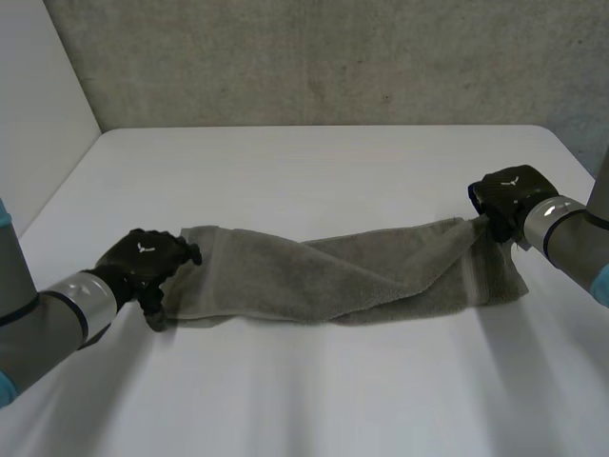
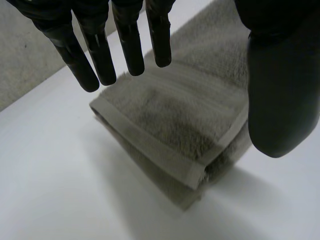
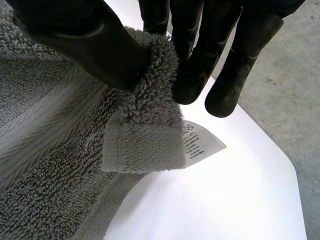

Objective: Fold the towel.

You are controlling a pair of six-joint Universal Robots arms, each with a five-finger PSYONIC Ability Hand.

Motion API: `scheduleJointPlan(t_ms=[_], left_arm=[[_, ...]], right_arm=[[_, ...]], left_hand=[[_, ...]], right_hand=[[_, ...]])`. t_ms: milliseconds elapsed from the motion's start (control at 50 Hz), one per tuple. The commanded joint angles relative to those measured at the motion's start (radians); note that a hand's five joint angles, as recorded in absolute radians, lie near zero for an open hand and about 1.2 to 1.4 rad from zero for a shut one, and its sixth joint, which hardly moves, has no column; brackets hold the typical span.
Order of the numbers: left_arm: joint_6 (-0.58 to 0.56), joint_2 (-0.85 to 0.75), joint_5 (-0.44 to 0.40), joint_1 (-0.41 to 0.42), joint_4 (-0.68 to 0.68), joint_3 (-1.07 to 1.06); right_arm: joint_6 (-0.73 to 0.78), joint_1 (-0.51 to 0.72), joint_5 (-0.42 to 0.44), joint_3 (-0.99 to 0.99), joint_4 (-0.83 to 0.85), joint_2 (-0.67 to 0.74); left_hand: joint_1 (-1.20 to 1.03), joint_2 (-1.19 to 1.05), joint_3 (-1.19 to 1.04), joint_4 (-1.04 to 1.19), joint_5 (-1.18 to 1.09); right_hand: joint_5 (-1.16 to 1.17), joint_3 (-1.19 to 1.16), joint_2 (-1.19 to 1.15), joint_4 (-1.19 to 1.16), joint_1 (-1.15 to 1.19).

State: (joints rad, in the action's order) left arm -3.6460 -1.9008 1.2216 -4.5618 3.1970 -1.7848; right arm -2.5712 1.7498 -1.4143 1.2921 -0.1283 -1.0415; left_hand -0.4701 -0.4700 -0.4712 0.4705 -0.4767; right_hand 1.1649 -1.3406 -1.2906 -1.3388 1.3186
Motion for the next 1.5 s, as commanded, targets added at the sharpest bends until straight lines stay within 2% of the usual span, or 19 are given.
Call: scheduleJointPlan(t_ms=[20, 280, 420, 760, 860, 960, 1020, 1060, 1160, 1260, 1340, 1380, 1400, 1440, 1460, 1500], left_arm=[[-0.016, -0.086, 0.006, -0.003, 0.057, 0.005], [-0.017, -0.141, 0.007, 0.001, 0.07, 0.047], [-0.017, -0.165, 0.012, 0.007, 0.086, 0.08], [-0.019, -0.196, 0.013, 0.012, 0.087, 0.097], [-0.017, -0.196, 0.015, 0.012, 0.086, 0.11], [-0.01, -0.185, 0.033, 0.014, 0.087, 0.14], [-0.006, -0.184, 0.044, 0.018, 0.086, 0.148], [-0.003, -0.178, 0.056, 0.033, 0.086, 0.162], [0.0, -0.172, 0.061, 0.052, 0.087, 0.183], [0.0, -0.111, 0.09, 0.061, 0.086, 0.196], [0.009, -0.014, 0.108, 0.061, 0.086, 0.208], [0.067, 0.101, 0.119, 0.057, 0.086, 0.234], [0.067, 0.101, 0.119, 0.057, 0.086, 0.234], [0.165, 0.208, 0.13, 0.047, 0.078, 0.287], [0.165, 0.209, 0.13, 0.047, 0.078, 0.288], [0.263, 0.288, 0.136, 0.041, 0.067, 0.35]], right_arm=[[0.003, 0.0, 0.0, 0.006, 0.001, 0.001], [0.017, 0.0, 0.0, 0.01, 0.001, 0.003], [0.017, 0.0, 0.0, 0.012, 0.001, 0.009], [0.022, 0.0, -0.002, 0.012, 0.001, 0.017], [0.022, 0.0, -0.002, 0.012, 0.001, 0.017], [0.022, 0.0, -0.002, 0.012, 0.003, 0.015], [0.022, -0.001, -0.002, 0.01, 0.003, 0.014], [0.022, -0.001, -0.002, 0.01, 0.003, 0.012], [0.02, -0.003, -0.002, 0.007, 0.003, -0.002], [0.02, -0.009, -0.008, -0.002, -0.002, -0.066], [0.019, -0.013, 0.001, -0.002, -0.01, -0.21], [0.02, -0.013, 0.002, -0.005, -0.025, -0.267], [0.023, -0.009, 0.002, -0.014, -0.054, -0.325], [0.023, -0.01, 0.005, -0.036, -0.094, -0.381], [0.023, -0.013, 0.006, -0.063, -0.134, -0.426], [0.025, -0.016, 0.006, -0.092, -0.175, -0.458]], left_hand=[[0.019, 0.019, 0.02, -0.019, 0.2], [-0.049, -0.049, -0.048, 0.048, 0.132], [-0.183, -0.184, -0.182, 0.183, -0.002], [-0.234, -0.234, -0.233, 0.233, -0.053], [-0.383, -0.383, -0.382, 0.383, -0.202], [-0.712, -0.712, -0.71, 0.711, -0.53], [-0.762, -0.762, -0.761, 0.762, -0.581], [-0.893, -0.894, -0.892, 0.893, -0.712], [-0.926, -0.926, -0.925, 0.926, -0.745], [-0.926, -0.926, -0.925, 0.926, -0.745], [-0.926, -0.926, -0.925, 0.926, -0.745], [-0.926, -0.926, -0.925, 0.926, -0.745], [-0.926, -0.926, -0.925, 0.926, -0.745], [-0.926, -0.926, -0.925, 0.926, -0.745], [-0.926, -0.926, -0.925, 0.926, -0.745], [-0.926, -0.926, -0.925, 0.926, -0.745]], right_hand=[[0.057, -0.056, -0.106, -0.058, 0.078], [0.057, -0.056, -0.106, -0.058, 0.078], [0.057, -0.056, -0.106, -0.058, 0.078], [0.057, -0.056, -0.106, -0.058, 0.078], [0.057, -0.056, -0.106, -0.058, 0.078], [0.057, -0.056, -0.106, -0.058, 0.078], [0.057, -0.056, -0.106, -0.058, 0.078], [0.057, -0.056, -0.106, -0.058, 0.078], [0.057, -0.056, -0.106, -0.058, 0.078], [0.057, -0.056, -0.106, -0.058, 0.078], [0.057, -0.056, -0.106, -0.058, 0.078], [0.057, -0.056, -0.106, -0.058, 0.078], [0.057, -0.056, -0.106, -0.058, 0.078], [0.057, -0.056, -0.106, -0.058, 0.078], [0.057, -0.056, -0.106, -0.058, 0.078], [0.057, -0.056, -0.106, -0.058, 0.078]])
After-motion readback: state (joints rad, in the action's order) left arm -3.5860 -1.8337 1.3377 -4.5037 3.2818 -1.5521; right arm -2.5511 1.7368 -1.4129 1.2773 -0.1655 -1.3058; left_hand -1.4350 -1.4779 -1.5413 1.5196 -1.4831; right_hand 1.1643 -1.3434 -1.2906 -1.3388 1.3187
